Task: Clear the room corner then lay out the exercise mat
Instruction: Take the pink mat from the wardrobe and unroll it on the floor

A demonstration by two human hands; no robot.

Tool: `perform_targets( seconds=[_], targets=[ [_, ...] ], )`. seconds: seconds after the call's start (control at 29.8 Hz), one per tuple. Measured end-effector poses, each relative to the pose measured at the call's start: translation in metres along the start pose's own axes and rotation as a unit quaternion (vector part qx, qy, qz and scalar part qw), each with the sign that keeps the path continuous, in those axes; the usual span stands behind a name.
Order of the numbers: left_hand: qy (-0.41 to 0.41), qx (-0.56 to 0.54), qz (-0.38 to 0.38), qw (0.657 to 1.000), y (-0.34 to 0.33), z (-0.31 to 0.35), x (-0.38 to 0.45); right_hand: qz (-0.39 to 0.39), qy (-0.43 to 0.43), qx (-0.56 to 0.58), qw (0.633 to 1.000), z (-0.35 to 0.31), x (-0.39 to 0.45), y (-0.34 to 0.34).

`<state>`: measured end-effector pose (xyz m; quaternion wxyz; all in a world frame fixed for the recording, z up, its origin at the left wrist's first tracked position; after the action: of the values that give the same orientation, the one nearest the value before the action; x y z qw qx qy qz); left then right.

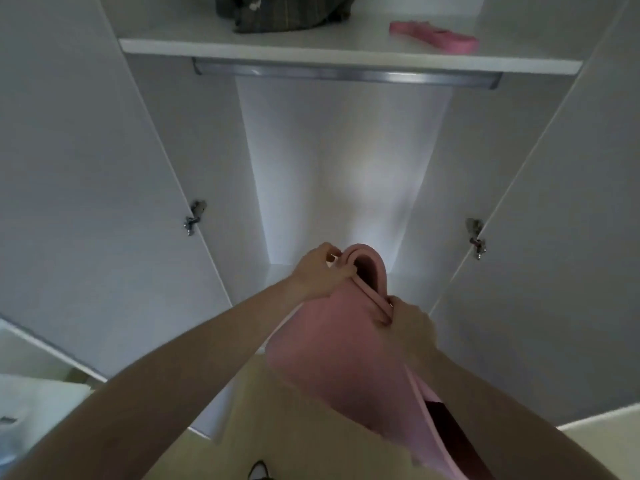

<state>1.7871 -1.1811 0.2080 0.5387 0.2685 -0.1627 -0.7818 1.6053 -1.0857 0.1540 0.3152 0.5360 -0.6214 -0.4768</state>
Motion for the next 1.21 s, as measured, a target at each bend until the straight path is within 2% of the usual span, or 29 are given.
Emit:
perform_targets(
  seconds=[0.13, 0.23, 0.34, 0.47, 0.6, 0.67, 0.77, 0.87, 1.07, 1.21],
  targets=[
    [-0.013, 0.087, 0.088, 0.992, 0.059, -0.045, -0.057, -0.054, 0.077, -0.027, 0.995, -0.045, 0.001, -0.011],
    [-0.016, 0.156, 0.162, 0.974, 0.1, -0.086, -0.113, -0.092, 0.126, -0.059, 0.986, -0.078, -0.003, -0.029],
    [0.011, 0.162, 0.214, 0.963, 0.132, -0.126, -0.167, -0.12, 0.164, -0.079, 0.976, -0.105, -0.011, -0.05],
    [0.15, 0.13, 0.313, 0.929, 0.182, -0.188, -0.245, -0.148, 0.197, -0.085, 0.966, -0.131, -0.023, -0.071],
    [0.299, 0.113, 0.356, 0.878, 0.23, -0.237, -0.303, -0.144, 0.211, -0.08, 0.963, -0.146, -0.032, -0.072],
    [0.27, 0.075, 0.412, 0.867, 0.254, -0.237, -0.31, -0.142, 0.213, -0.076, 0.964, -0.149, -0.034, -0.067],
    [0.145, -0.02, 0.491, 0.859, 0.276, -0.21, -0.306, -0.137, 0.214, -0.07, 0.965, -0.148, -0.039, -0.06],
    [0.118, -0.071, 0.534, 0.834, 0.283, -0.202, -0.308, -0.134, 0.21, -0.072, 0.966, -0.141, -0.042, -0.056],
    [0.072, 0.042, 0.506, 0.859, 0.267, -0.168, -0.296, -0.146, 0.187, -0.067, 0.969, -0.126, -0.046, -0.048],
    [0.035, 0.066, 0.452, 0.889, 0.239, -0.145, -0.273, -0.154, 0.158, -0.078, 0.972, -0.111, -0.05, -0.046]
  ],
)
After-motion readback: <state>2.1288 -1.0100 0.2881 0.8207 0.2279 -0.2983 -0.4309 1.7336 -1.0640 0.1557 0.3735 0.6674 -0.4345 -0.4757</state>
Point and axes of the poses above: each hand's wrist, its own x-axis towards the middle knuckle, its own y-axis out of the back of the hand, z = x × y, the point moved 10 cm from there along x, towards the middle knuckle, and after that the axes turned 3 degrees about y, right-handed, at the moved point
